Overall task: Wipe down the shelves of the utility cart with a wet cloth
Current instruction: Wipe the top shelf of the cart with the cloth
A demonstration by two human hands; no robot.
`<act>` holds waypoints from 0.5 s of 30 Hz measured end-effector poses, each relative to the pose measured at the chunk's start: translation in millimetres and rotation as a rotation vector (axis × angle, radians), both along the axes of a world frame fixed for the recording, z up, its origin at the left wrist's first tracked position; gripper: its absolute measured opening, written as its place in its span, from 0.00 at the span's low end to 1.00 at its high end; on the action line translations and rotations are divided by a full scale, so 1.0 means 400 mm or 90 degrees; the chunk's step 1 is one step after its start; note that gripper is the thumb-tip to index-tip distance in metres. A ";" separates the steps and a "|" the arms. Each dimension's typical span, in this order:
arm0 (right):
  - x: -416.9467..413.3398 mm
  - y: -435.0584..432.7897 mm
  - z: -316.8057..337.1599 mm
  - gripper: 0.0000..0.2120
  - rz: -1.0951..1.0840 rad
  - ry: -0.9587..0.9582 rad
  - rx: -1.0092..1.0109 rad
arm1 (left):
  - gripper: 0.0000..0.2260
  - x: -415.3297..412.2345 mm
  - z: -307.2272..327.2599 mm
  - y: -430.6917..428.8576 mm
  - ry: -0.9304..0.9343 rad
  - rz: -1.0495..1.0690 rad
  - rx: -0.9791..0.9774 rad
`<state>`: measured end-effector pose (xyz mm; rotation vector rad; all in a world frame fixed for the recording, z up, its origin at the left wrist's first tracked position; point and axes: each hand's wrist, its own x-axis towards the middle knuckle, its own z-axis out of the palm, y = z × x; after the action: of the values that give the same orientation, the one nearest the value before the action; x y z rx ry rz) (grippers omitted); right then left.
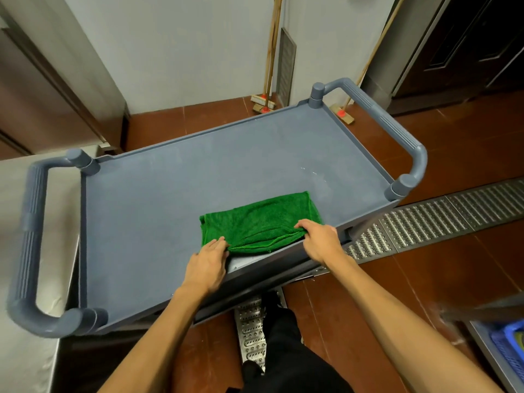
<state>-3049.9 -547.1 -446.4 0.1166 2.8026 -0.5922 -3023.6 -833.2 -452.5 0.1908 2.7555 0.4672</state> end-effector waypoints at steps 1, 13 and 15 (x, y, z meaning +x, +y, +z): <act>0.004 -0.005 0.002 0.22 0.002 -0.005 0.002 | 0.18 0.009 0.003 -0.006 0.000 -0.002 -0.004; 0.060 -0.084 0.014 0.23 0.069 -0.027 0.013 | 0.15 0.107 -0.023 -0.087 0.013 -0.003 0.004; 0.064 -0.108 0.017 0.23 0.090 -0.027 0.034 | 0.15 0.116 -0.021 -0.100 0.011 -0.002 0.002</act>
<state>-3024.2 -590.3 -439.4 -0.0566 2.7585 -0.4754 -2977.1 -873.4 -461.1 0.1997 2.7710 0.4704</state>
